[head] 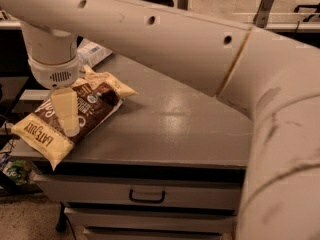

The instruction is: Move brown chip bag near rxbar blueberry

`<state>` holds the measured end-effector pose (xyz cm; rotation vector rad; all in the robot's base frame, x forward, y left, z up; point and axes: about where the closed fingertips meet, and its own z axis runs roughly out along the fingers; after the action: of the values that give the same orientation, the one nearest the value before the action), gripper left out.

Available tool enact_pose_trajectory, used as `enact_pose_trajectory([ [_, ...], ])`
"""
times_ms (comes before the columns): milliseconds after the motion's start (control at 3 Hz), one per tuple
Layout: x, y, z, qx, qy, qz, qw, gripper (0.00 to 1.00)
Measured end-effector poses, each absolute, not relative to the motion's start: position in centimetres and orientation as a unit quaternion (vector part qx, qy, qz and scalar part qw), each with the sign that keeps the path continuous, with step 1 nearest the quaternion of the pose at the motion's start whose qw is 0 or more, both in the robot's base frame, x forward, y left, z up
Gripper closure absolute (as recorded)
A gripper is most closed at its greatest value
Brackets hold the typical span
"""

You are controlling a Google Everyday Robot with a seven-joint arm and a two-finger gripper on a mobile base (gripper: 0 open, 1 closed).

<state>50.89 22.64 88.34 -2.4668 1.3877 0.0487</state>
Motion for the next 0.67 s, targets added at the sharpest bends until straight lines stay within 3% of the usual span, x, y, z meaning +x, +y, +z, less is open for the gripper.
enact_pose_trajectory([
  [667,53.3,20.7,86.3,-0.902,0.424,-0.027,0.071,0.01],
])
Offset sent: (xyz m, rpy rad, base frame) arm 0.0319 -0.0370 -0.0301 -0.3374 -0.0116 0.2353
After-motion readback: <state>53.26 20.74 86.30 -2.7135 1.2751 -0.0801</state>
